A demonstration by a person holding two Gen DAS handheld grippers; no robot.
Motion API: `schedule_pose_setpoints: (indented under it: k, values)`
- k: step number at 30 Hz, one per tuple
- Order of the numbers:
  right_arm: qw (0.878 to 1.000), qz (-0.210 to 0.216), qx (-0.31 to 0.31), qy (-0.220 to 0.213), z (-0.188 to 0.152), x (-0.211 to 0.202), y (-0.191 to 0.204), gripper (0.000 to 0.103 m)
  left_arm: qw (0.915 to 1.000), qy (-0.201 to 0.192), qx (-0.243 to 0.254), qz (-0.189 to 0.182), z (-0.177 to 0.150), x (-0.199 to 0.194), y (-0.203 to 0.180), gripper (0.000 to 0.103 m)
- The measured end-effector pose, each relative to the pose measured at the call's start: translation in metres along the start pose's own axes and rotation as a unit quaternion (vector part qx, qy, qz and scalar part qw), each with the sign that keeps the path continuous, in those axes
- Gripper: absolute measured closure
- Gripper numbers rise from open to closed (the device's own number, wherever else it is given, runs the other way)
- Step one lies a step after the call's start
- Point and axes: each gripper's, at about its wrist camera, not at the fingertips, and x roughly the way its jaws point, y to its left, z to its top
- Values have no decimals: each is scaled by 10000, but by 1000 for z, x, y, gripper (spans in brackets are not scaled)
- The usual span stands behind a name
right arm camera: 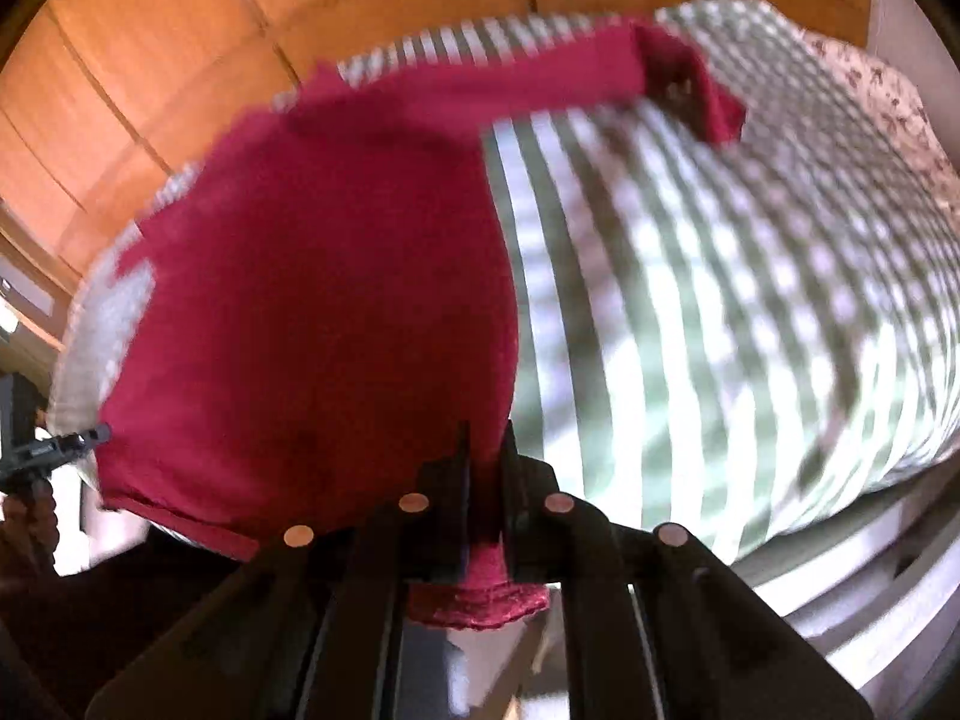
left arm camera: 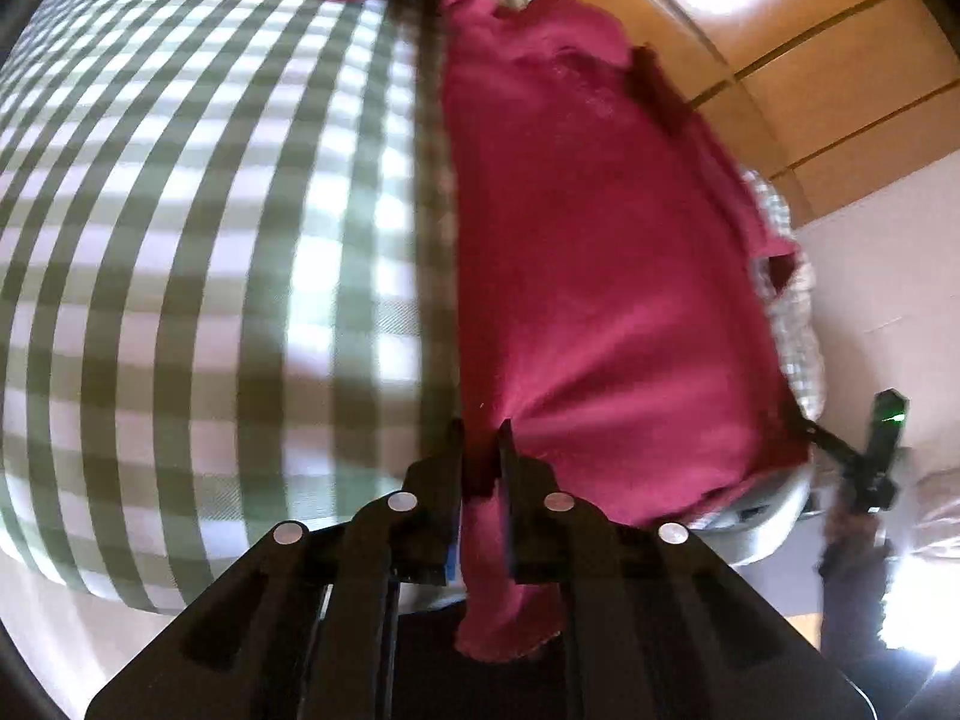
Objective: Fold small clothes
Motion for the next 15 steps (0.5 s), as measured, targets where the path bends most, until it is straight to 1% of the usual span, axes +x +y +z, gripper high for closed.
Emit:
schedule_pose_setpoints:
  k: [1, 2, 3, 4, 5, 6, 7, 8, 10, 11, 12, 14, 15]
  values:
    - [9999, -147, -31, -8, 1, -1, 1, 89, 9998, -116, -99, -102, 0, -5, 3, 90]
    - [9997, -204, -36, -91, 4, -7, 2, 85, 9996, -237, -147, -54, 2, -11, 5, 84]
    - [9995, -233, -32, -217, 7, -13, 2, 71, 9990, -412, -161, 66, 3, -19, 8, 71]
    - [9984, -361, -39, -441, 14, -23, 4, 61, 9976, -623, -185, 232, 7, -28, 12, 65]
    - [9969, -474, -50, -621, 20, -30, 7, 44, 9948, -873, -291, 436, 13, -39, 20, 51]
    - [9956, -499, -74, -792, 25, -35, 12, 41, 9920, -1054, -432, 551, 19, -48, 28, 47]
    - [9950, -344, -132, -924, 32, -38, 22, 41, 9887, -1203, -607, 654, 28, -55, 38, 46]
    - [9949, -209, -184, -974, 37, -37, 33, 41, 9839, -1369, -826, 794, 38, -65, 51, 46]
    - [9946, 51, -327, -988, 43, -29, 57, 38, 9750, -1608, -1079, 1086, 49, -78, 71, 46]
    - [9945, 200, -400, -942, 46, -22, 69, 37, 9671, -1757, -1268, 1332, 60, -86, 84, 46]
    - [9941, 410, -525, -853, 48, -11, 88, 37, 9621, -1843, -1395, 1449, 68, -91, 94, 46]
    - [9928, 669, -725, -676, 50, 7, 115, 37, 9532, -1982, -1710, 1513, 87, -101, 121, 46]
    - [9912, 830, -897, -516, 48, 19, 135, 37, 9486, -2047, -1875, 1521, 98, -105, 133, 46]
